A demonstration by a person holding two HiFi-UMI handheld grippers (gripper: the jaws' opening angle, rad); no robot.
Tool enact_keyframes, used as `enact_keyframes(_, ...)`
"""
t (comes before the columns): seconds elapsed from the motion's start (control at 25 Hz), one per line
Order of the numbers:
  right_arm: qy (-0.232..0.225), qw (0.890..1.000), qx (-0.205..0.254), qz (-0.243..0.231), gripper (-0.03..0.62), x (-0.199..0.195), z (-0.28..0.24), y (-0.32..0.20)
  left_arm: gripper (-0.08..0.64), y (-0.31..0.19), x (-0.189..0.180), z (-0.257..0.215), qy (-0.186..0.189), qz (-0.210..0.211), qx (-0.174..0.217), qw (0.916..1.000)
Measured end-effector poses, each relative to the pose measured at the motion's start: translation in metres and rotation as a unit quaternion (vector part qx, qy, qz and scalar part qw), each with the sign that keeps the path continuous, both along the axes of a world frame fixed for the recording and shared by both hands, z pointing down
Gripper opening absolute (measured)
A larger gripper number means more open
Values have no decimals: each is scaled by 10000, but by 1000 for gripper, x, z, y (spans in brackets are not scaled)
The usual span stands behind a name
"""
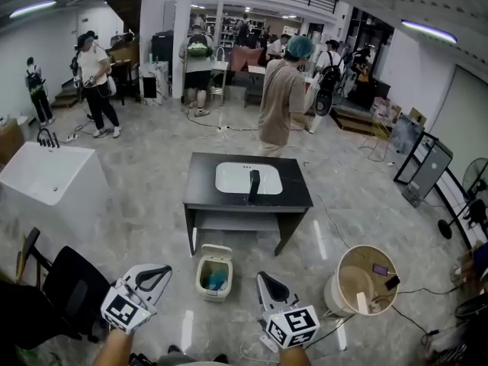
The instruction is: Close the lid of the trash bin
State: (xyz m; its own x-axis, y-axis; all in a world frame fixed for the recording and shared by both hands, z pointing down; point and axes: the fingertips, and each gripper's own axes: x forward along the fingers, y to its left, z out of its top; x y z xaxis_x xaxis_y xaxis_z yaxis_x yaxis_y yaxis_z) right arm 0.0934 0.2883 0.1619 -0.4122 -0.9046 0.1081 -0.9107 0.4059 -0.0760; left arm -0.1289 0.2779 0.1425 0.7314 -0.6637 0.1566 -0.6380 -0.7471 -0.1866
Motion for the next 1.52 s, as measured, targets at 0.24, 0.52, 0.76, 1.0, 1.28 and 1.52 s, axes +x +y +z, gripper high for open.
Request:
enact_keyframes(0.24, -46, 9995, -121, 274, 25, 28, 8, -6, 14, -25, 34, 5, 18, 298, -91, 9995)
enact_keyframes(0.52, 16, 9962, -276, 822, 25, 57, 29, -33, 14, -82, 71, 28, 64, 870, -205, 9960)
enact_keyframes(0.76, 90, 9924, -363, 1169, 25, 57, 35, -77, 14, -141, 80, 39, 167, 1262, -276, 9915)
enact_keyframes(1.0, 185, 9890, -379, 1419, 25, 35, 37, -118, 14, -192, 68, 45, 277, 1565, -293, 9869)
enact_keyframes(1.28, 311, 9854, -417, 1618, 25, 8, 43, -158, 14, -239, 47, 52, 393, 1799, -300, 9825)
enact_keyframes(1.52, 381, 9858, -546, 1544, 25, -9, 51, -186, 14, -267, 32, 62, 466, 1764, -393, 9824)
